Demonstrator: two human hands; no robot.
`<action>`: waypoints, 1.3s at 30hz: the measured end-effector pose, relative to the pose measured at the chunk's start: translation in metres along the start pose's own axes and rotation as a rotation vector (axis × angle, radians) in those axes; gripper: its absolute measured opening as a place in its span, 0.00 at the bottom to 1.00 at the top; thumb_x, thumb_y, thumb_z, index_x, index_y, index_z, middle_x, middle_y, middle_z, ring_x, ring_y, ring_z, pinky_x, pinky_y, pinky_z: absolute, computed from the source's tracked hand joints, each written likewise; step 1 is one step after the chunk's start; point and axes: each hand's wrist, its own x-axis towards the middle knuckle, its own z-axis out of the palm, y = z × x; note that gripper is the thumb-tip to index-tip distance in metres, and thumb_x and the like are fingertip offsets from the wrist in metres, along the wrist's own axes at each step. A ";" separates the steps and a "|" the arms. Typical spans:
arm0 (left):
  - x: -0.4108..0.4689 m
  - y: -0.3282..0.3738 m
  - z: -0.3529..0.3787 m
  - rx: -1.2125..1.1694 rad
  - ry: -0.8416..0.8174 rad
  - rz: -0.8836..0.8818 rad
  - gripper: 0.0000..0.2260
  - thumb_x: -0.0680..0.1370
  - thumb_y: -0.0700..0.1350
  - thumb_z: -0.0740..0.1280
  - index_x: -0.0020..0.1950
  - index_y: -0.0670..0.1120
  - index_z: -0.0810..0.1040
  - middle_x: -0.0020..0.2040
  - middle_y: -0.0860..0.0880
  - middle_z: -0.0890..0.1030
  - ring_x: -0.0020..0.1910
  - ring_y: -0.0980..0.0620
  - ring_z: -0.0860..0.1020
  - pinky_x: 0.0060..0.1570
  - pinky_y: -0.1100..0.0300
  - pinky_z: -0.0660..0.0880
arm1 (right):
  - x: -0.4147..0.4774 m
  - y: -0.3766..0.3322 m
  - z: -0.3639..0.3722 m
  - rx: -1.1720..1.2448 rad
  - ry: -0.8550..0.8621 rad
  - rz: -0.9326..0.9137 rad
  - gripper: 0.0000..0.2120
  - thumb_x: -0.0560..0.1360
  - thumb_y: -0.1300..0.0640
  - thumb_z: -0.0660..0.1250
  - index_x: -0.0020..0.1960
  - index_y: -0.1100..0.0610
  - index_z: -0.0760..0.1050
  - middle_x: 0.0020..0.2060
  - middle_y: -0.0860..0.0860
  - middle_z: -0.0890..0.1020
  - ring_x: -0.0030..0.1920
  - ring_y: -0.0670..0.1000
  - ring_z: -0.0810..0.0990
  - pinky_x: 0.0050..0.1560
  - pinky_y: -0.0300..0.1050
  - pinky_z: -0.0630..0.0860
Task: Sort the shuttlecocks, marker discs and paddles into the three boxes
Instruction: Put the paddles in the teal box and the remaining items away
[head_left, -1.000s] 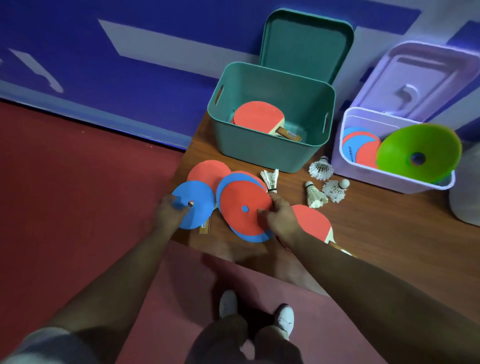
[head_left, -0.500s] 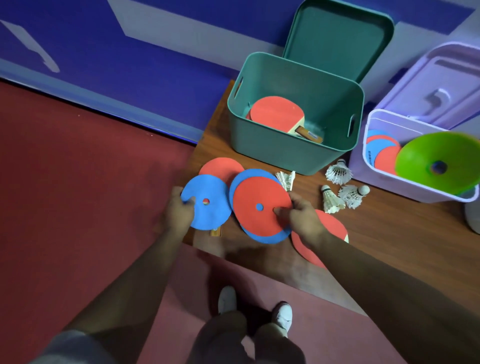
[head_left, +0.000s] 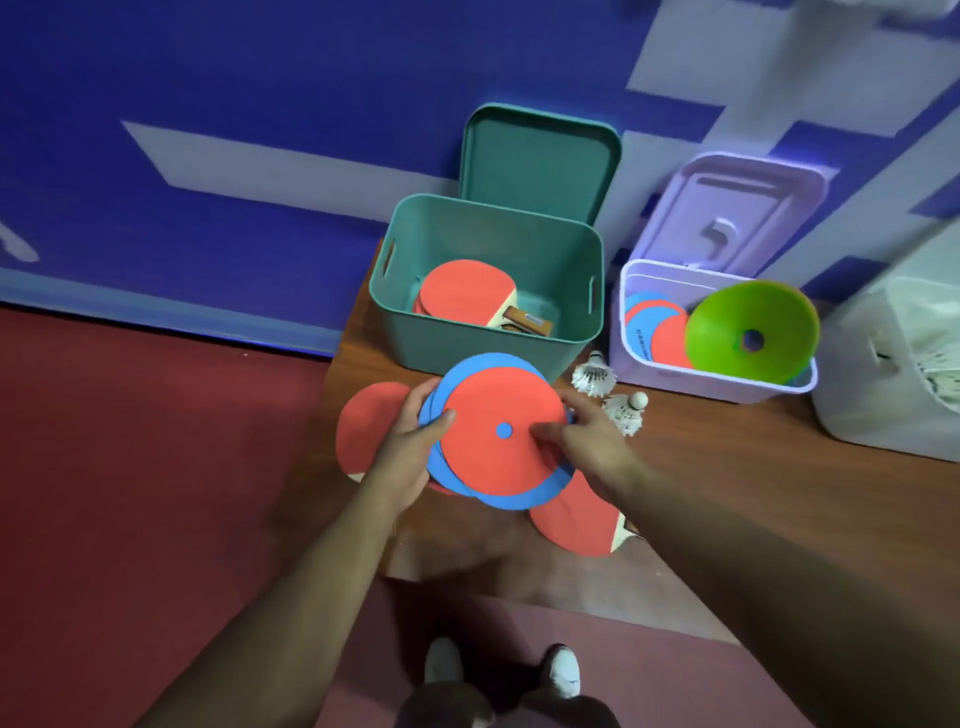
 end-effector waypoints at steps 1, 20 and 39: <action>0.004 0.000 0.015 0.017 -0.044 0.005 0.15 0.77 0.36 0.67 0.61 0.50 0.74 0.57 0.48 0.82 0.54 0.50 0.79 0.58 0.52 0.75 | -0.002 0.002 -0.014 0.066 0.007 0.043 0.22 0.67 0.65 0.74 0.59 0.50 0.78 0.51 0.55 0.85 0.48 0.55 0.84 0.51 0.53 0.81; 0.093 -0.120 0.276 0.794 -0.318 0.179 0.14 0.69 0.46 0.67 0.49 0.64 0.77 0.47 0.55 0.81 0.48 0.46 0.78 0.53 0.52 0.72 | -0.011 0.074 -0.295 -0.302 0.325 -0.124 0.14 0.70 0.67 0.70 0.39 0.48 0.75 0.32 0.42 0.78 0.35 0.42 0.74 0.40 0.38 0.71; 0.111 -0.150 0.333 1.126 -0.252 0.078 0.13 0.77 0.39 0.68 0.58 0.51 0.77 0.56 0.51 0.79 0.55 0.55 0.76 0.55 0.66 0.68 | 0.052 0.111 -0.355 -0.434 0.083 -0.112 0.19 0.67 0.61 0.66 0.57 0.53 0.68 0.53 0.53 0.77 0.53 0.55 0.77 0.56 0.47 0.74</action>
